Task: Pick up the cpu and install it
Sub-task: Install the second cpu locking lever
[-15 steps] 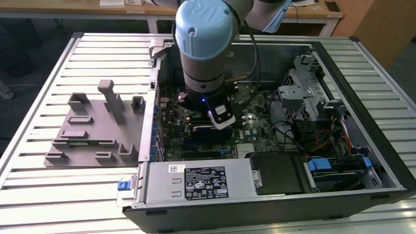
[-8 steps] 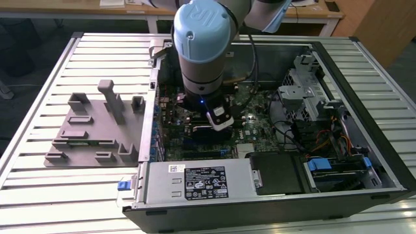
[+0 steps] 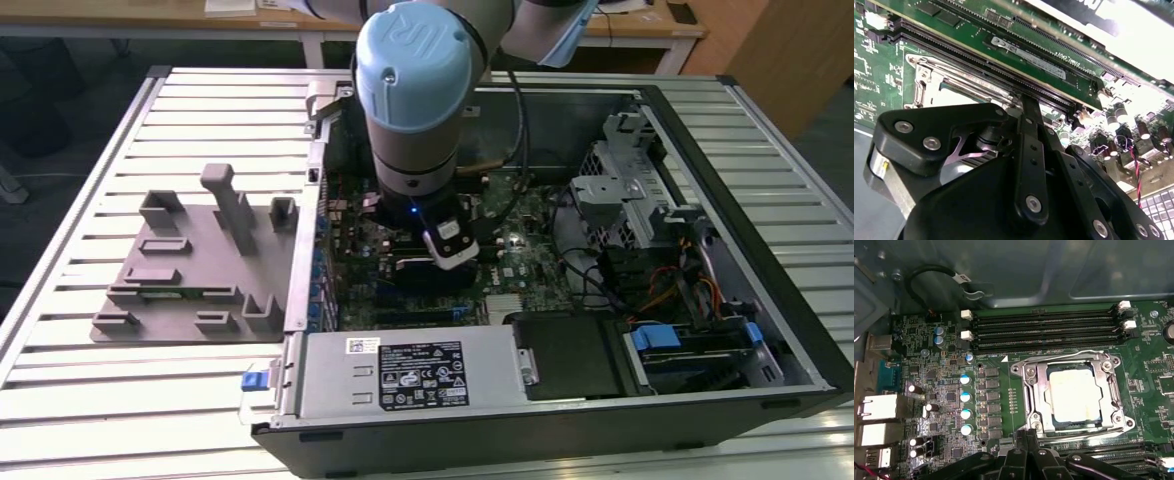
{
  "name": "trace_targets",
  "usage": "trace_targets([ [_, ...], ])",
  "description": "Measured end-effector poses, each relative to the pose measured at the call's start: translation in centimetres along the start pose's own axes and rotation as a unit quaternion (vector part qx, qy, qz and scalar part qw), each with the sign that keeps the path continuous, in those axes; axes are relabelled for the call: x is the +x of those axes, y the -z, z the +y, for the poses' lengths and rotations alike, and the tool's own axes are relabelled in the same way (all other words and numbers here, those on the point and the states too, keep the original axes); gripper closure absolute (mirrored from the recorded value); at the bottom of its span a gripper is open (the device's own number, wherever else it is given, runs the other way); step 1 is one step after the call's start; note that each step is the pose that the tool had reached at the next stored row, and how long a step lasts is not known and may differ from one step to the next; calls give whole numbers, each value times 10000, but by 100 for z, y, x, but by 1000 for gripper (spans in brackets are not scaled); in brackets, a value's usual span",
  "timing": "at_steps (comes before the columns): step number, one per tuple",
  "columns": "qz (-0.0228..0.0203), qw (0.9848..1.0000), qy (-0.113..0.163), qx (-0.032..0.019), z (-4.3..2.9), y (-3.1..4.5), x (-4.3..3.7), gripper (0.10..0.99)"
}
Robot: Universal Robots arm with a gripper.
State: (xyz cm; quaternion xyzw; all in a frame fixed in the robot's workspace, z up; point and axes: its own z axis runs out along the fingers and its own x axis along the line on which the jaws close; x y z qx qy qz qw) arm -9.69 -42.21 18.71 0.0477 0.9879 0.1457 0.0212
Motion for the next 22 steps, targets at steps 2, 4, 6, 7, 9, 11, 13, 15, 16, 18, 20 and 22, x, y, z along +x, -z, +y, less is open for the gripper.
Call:
trace_targets([
  [2,0,10000,0,-1,0,-2,1,980],
  [4,0,10000,0,-1,4,-3,2,980],
  [6,-2,10000,-1,-5,18,-11,4,980],
  [7,-2,10000,0,-4,27,-13,5,980],
  [9,-1,10000,0,-2,41,-14,8,980],
  [11,0,10000,1,-3,42,-15,8,980],
  [13,-1,10000,0,-4,46,-7,8,980],
  [15,-2,10000,0,-7,56,23,7,980],
  [16,-1,10000,0,-4,62,45,6,980],
  [18,-1,10000,0,-3,77,95,5,980],
  [20,-1,10000,0,-2,95,157,3,980],
  [22,-1,10000,0,-2,111,209,2,980],
])
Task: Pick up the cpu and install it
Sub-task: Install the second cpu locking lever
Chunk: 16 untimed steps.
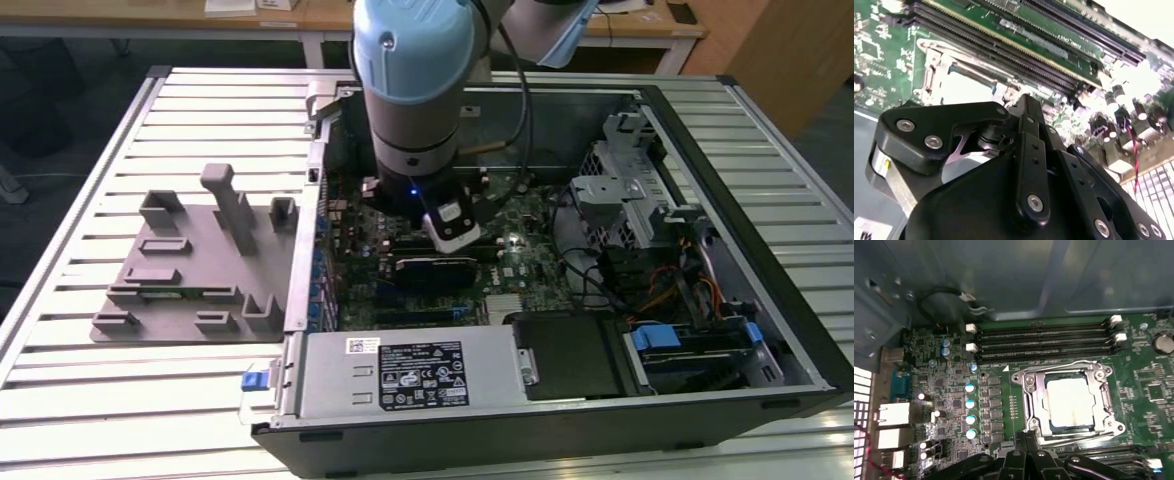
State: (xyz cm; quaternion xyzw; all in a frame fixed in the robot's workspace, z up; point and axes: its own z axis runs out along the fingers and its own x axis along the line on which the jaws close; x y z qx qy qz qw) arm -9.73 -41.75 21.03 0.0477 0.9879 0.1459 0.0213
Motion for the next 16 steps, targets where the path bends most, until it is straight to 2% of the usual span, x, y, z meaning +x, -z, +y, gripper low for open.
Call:
trace_targets([
  [3,0,10000,0,1,16,53,-1,980],
  [5,-1,10000,1,8,18,51,-6,980],
  [12,-14,9999,-14,154,43,41,-141,980],
  [16,-22,9996,-10,265,70,31,-203,980],
])
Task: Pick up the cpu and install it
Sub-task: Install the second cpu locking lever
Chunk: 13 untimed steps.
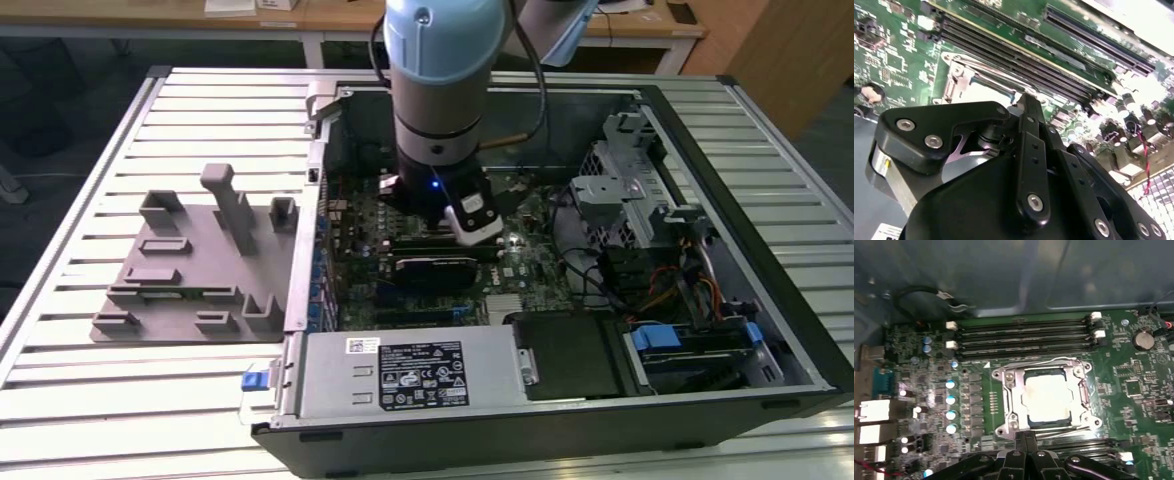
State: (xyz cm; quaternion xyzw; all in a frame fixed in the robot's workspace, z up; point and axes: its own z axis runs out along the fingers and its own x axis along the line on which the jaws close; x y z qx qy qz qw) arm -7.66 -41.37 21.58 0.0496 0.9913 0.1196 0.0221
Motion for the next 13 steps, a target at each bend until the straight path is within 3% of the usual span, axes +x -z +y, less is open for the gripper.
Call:
trace_targets([
  [3,-5,10000,3,61,33,-11,-47,980],
  [9,-9,9999,6,110,165,-52,-131,980],
  [13,-21,9997,12,237,221,-74,-176,980],
])
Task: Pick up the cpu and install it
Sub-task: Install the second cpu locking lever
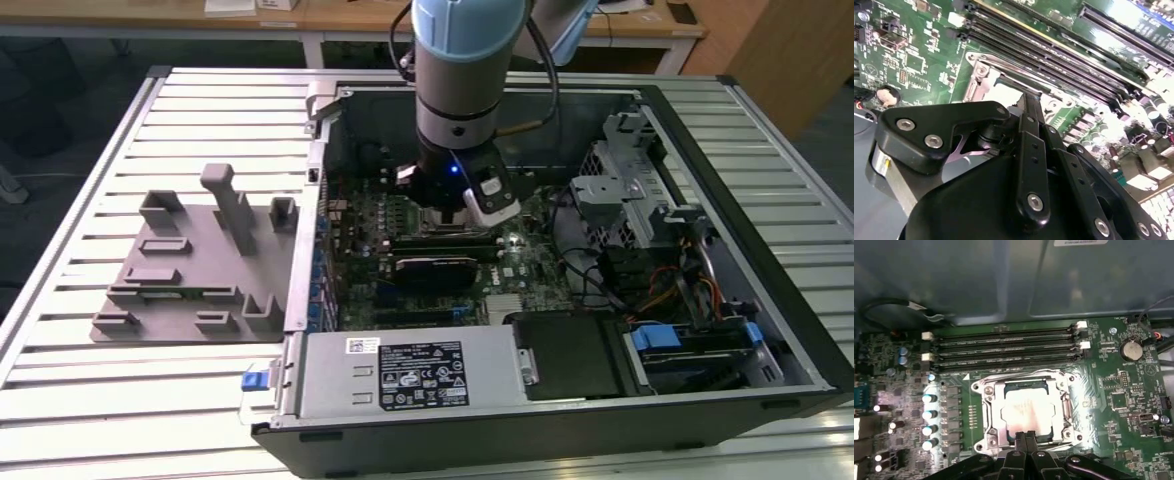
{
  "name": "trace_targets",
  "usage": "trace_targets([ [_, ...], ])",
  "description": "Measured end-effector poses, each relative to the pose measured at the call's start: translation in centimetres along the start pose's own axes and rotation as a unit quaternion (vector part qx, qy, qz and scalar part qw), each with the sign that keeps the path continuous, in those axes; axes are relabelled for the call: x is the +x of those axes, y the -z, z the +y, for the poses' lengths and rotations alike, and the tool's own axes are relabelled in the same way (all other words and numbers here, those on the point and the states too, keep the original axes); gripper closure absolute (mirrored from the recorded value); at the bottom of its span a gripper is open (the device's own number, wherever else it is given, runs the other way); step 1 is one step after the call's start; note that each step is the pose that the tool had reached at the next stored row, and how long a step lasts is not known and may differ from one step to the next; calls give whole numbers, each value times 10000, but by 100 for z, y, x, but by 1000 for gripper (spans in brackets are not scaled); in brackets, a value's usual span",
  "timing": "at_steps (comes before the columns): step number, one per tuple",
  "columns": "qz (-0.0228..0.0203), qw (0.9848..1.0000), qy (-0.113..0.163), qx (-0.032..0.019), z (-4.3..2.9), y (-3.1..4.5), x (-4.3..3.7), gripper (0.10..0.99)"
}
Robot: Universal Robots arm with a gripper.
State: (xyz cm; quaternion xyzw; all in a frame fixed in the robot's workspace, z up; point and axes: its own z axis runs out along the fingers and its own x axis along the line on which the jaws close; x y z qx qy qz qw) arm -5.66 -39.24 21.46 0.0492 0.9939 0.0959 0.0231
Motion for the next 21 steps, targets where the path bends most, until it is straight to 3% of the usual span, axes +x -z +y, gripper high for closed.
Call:
trace_targets([
  [3,-6,10000,5,83,55,-19,-26,980],
  [9,-12,9999,8,145,253,-85,-28,980],
  [14,-20,9998,11,220,282,-114,-24,980],
  [21,-20,9997,11,223,286,-118,-24,980],
])
